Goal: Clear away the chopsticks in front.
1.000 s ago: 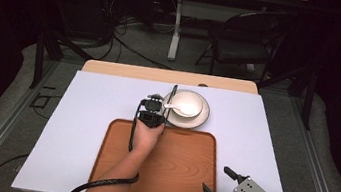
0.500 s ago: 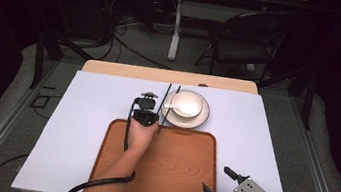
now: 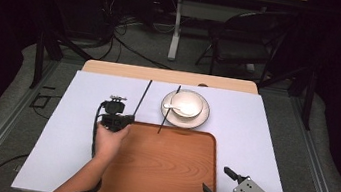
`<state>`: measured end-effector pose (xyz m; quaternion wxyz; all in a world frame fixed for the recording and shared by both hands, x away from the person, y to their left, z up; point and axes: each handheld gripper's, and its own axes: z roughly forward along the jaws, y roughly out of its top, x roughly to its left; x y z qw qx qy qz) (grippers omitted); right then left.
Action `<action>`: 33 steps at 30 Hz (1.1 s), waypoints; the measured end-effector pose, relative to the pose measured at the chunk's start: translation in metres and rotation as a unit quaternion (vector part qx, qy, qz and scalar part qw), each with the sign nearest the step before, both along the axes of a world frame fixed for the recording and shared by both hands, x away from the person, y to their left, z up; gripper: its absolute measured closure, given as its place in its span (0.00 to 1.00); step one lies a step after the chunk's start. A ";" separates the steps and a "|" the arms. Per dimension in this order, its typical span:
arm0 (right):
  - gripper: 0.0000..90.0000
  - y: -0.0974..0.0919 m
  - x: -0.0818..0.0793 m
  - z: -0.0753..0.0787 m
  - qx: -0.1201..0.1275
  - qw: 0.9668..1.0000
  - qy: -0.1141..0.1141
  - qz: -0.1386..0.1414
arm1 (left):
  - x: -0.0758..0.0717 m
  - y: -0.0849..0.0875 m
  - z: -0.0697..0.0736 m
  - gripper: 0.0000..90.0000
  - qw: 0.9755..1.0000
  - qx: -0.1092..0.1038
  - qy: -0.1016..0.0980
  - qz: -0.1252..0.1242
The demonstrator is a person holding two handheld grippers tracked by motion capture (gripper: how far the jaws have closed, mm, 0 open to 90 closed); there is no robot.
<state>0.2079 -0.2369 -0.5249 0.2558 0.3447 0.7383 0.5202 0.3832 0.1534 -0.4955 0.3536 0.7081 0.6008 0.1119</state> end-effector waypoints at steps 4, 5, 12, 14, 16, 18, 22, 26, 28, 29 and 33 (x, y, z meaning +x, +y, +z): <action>0.17 0.001 0.000 0.000 -0.001 1.000 0.001 -0.001 | -0.031 0.018 0.008 0.96 1.000 0.014 -0.018 -0.020; 0.17 0.001 0.000 0.000 -0.001 1.000 0.001 -0.001 | -0.031 0.018 0.008 0.96 1.000 0.014 -0.018 -0.020; 0.17 0.002 -0.001 -0.001 -0.001 1.000 0.003 -0.001 | -0.074 0.038 0.011 0.96 0.999 0.007 -0.030 -0.026; 0.17 0.002 -0.001 -0.001 -0.002 1.000 0.003 -0.001 | -0.086 0.041 0.008 0.96 0.999 0.008 -0.031 -0.026; 0.17 0.002 0.000 -0.001 -0.003 1.000 0.003 0.000 | -0.098 0.043 0.005 0.96 0.999 0.014 -0.030 -0.027; 0.17 0.002 -0.001 -0.001 -0.003 1.000 0.003 0.000 | -0.109 0.046 0.001 0.96 0.999 0.011 -0.034 -0.024; 0.17 0.002 -0.001 -0.001 0.000 1.000 0.005 0.000 | -0.125 0.051 -0.010 0.96 0.999 0.001 -0.033 -0.010; 0.17 0.002 0.000 -0.001 0.002 1.000 0.007 -0.001 | -0.133 0.055 -0.018 0.96 1.000 -0.004 -0.027 0.004; 0.17 0.002 0.000 -0.001 0.003 1.000 0.007 -0.001 | -0.136 0.055 -0.022 0.96 1.000 -0.011 -0.020 0.006; 0.17 0.002 0.000 -0.001 0.003 1.000 0.007 -0.001 | -0.137 0.055 -0.024 0.96 1.000 -0.008 -0.017 0.007; 0.17 0.001 0.000 -0.002 0.006 1.000 0.010 -0.001 | -0.137 0.054 -0.031 0.96 1.000 -0.004 -0.009 0.008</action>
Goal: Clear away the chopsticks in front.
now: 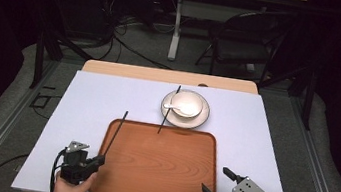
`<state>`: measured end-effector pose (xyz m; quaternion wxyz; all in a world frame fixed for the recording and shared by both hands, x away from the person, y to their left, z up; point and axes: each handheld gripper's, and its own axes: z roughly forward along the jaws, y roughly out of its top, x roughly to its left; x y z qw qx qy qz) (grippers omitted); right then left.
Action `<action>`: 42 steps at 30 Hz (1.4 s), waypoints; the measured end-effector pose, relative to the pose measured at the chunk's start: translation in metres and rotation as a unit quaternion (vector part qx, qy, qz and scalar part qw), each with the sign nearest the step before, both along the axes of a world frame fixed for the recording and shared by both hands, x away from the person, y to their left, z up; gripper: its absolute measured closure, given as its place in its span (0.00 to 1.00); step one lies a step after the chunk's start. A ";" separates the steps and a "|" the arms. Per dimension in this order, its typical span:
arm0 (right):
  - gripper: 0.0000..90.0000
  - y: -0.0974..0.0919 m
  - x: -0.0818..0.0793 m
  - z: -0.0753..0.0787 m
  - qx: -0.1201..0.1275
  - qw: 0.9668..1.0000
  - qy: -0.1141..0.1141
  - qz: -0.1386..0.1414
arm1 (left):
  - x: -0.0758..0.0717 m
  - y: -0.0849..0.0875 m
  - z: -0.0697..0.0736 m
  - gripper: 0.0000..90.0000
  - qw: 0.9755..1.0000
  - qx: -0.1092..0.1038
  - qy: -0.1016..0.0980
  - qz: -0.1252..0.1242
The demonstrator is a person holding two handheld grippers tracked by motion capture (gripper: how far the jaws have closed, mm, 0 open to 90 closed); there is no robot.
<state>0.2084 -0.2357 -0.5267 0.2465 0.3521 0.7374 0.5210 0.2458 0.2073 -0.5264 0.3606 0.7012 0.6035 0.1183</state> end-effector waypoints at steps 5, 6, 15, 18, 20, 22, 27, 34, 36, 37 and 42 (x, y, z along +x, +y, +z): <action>0.17 0.000 0.000 0.000 0.001 1.000 -0.001 -0.001 | 0.001 -0.004 -0.005 0.96 1.000 0.019 0.007 -0.001; 0.17 -0.001 0.000 0.000 0.002 1.000 -0.001 -0.001 | 0.001 -0.005 -0.005 0.96 1.000 0.021 0.009 -0.001; 0.17 -0.001 0.000 0.000 0.002 1.000 -0.001 -0.001 | 0.001 -0.008 -0.010 0.96 0.999 0.039 0.018 -0.003; 0.17 -0.001 0.000 0.000 0.003 1.000 0.000 -0.002 | 0.001 -0.010 -0.012 0.96 0.999 0.046 0.019 -0.005; 0.17 -0.001 0.000 0.000 0.003 1.000 0.000 -0.001 | 0.001 -0.010 -0.012 0.96 0.999 0.049 0.020 -0.005; 0.17 -0.001 0.000 0.000 0.003 1.000 0.000 -0.001 | 0.001 -0.011 -0.013 0.96 0.999 0.048 0.019 -0.004; 0.17 -0.001 0.000 0.000 0.003 1.000 0.000 -0.001 | 0.001 -0.012 -0.015 0.95 0.998 0.052 0.023 -0.004; 0.17 -0.001 0.000 0.001 0.002 1.000 -0.001 0.000 | 0.002 -0.012 -0.017 0.95 0.998 0.051 0.027 -0.005; 0.17 -0.001 0.000 0.001 0.003 1.000 0.000 0.000 | 0.001 -0.012 -0.017 0.95 0.998 0.050 0.027 -0.005; 0.17 -0.001 0.000 0.000 0.003 1.000 0.000 0.000 | 0.001 -0.012 -0.017 0.95 0.998 0.048 0.027 -0.006; 0.17 -0.001 -0.001 0.001 0.002 1.000 -0.001 0.000 | 0.001 -0.012 -0.017 0.95 0.999 0.045 0.027 -0.007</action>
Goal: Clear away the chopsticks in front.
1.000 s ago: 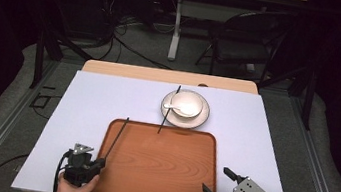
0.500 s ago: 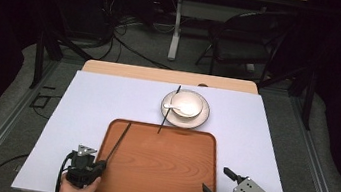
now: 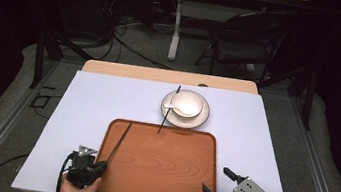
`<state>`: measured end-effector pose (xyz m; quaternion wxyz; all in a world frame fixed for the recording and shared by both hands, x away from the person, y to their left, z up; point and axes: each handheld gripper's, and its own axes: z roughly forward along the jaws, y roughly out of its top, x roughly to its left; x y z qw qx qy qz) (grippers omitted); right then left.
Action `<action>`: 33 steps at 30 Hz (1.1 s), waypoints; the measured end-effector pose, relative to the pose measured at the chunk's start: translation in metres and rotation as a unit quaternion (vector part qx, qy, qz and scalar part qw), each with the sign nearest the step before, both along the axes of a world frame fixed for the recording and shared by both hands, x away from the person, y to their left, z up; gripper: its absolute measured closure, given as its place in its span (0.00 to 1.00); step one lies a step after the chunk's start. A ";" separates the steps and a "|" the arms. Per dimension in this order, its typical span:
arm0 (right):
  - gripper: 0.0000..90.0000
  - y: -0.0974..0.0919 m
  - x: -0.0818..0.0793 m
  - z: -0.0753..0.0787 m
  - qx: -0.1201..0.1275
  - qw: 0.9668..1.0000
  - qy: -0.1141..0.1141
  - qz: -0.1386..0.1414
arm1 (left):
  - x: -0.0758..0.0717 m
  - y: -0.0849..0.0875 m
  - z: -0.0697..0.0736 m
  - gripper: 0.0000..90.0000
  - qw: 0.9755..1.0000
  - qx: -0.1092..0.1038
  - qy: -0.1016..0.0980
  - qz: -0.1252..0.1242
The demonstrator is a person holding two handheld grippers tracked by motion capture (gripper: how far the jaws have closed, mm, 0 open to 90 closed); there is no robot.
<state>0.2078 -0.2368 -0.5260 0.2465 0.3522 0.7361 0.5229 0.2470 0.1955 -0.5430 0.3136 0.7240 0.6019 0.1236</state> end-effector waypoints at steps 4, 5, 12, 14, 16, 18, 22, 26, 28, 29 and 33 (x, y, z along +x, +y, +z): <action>0.17 0.000 0.000 0.000 0.001 1.000 0.000 0.000 | 0.000 0.001 0.000 0.93 1.000 -0.001 -0.002 0.001; 0.17 0.000 0.000 0.000 0.001 1.000 0.000 0.000 | 0.000 0.001 0.001 0.93 1.000 0.000 -0.002 0.002; 0.17 0.000 0.000 0.000 0.000 1.000 0.000 0.000 | -0.002 -0.001 0.004 0.84 1.000 0.008 -0.013 0.005; 0.17 0.000 0.000 0.000 0.000 1.000 0.000 0.000 | -0.002 -0.001 0.005 0.82 1.000 0.014 -0.018 0.006; 0.17 0.000 0.000 0.000 0.000 1.000 0.000 0.000 | -0.002 -0.002 0.006 0.81 1.000 0.019 -0.024 0.007; 0.17 0.000 0.000 0.000 0.000 1.000 0.000 0.000 | -0.002 -0.002 0.008 0.80 0.999 0.020 -0.027 0.007; 0.17 0.000 0.000 0.000 0.000 1.000 0.001 0.001 | 0.001 -0.003 0.012 0.76 0.999 0.020 -0.036 0.005; 0.17 0.001 0.000 0.000 0.000 1.000 0.000 0.000 | 0.008 -0.006 0.021 0.71 0.999 0.018 -0.045 0.002; 0.17 0.001 0.000 -0.001 0.000 1.000 0.001 0.000 | 0.012 -0.009 0.026 0.68 0.998 0.022 -0.051 -0.003; 0.17 0.001 0.000 -0.001 0.000 1.000 0.001 0.001 | 0.015 -0.010 0.029 0.68 0.998 0.025 -0.057 -0.003; 0.17 0.001 0.000 -0.001 0.000 1.000 0.001 0.001 | 0.027 -0.017 0.042 0.63 0.996 0.035 -0.082 -0.003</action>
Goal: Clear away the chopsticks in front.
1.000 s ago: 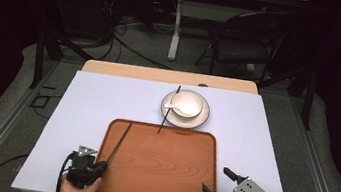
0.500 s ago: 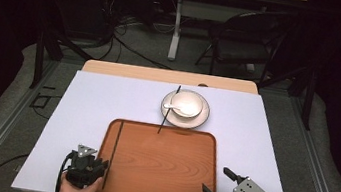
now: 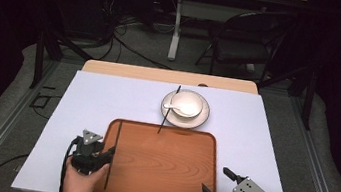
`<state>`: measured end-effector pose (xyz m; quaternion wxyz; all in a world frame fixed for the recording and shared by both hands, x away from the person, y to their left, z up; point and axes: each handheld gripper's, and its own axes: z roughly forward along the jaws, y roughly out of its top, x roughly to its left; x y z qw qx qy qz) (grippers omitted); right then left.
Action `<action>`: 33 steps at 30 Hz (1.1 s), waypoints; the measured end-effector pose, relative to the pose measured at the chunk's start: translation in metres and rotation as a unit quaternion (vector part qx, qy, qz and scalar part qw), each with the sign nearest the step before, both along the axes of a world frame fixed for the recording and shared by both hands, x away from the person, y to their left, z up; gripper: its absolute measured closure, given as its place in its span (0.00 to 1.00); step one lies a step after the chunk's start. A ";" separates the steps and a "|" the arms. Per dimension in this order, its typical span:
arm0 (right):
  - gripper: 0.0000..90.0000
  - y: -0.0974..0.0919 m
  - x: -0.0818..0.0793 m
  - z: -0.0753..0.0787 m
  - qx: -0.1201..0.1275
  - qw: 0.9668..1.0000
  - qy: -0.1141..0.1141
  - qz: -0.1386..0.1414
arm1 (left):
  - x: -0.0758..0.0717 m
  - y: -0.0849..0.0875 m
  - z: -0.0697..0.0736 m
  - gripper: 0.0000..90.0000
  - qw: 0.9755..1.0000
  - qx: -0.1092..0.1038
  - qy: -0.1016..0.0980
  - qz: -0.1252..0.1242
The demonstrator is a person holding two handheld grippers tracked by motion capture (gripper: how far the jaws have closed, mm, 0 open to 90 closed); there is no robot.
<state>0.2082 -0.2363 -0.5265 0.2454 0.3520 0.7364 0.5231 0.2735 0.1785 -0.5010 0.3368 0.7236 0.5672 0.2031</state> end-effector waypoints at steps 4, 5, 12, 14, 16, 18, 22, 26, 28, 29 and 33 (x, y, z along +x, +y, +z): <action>0.17 0.000 0.000 0.000 0.001 1.000 0.000 0.000 | 0.013 -0.007 0.009 0.60 1.000 0.003 -0.014 0.000; 0.17 0.000 0.000 0.000 0.001 1.000 0.000 0.000 | 0.016 -0.009 0.010 0.60 1.000 0.004 -0.014 -0.001; 0.17 0.000 0.000 0.000 0.000 1.000 0.001 0.000 | 0.042 -0.028 0.024 0.63 1.000 -0.012 -0.011 -0.022; 0.17 0.000 0.000 0.000 0.000 1.000 0.001 0.000 | 0.050 -0.034 0.027 0.65 0.999 -0.012 -0.010 -0.028; 0.17 0.000 0.000 0.000 0.001 1.000 0.001 0.000 | 0.059 -0.042 0.031 0.65 0.999 -0.007 -0.012 -0.033; 0.17 0.000 0.000 0.000 0.001 1.000 0.001 0.001 | 0.066 -0.047 0.032 0.66 0.999 -0.007 -0.014 -0.037; 0.17 -0.001 0.001 0.000 0.001 1.000 0.001 0.001 | 0.081 -0.056 0.034 0.67 0.999 -0.011 -0.012 -0.036; 0.17 -0.001 0.001 0.000 0.002 1.000 0.001 0.002 | 0.095 -0.067 0.031 0.69 0.999 -0.011 -0.004 -0.036; 0.17 -0.001 0.001 0.000 0.003 1.000 0.001 0.002 | 0.101 -0.072 0.029 0.71 0.999 -0.017 0.004 -0.037; 0.17 -0.001 0.001 0.000 0.003 1.000 0.002 0.002 | 0.103 -0.075 0.027 0.71 0.999 -0.019 0.006 -0.038; 0.17 -0.002 0.001 0.001 0.003 1.000 0.001 0.002 | 0.111 -0.087 0.021 0.72 0.999 -0.017 0.011 -0.042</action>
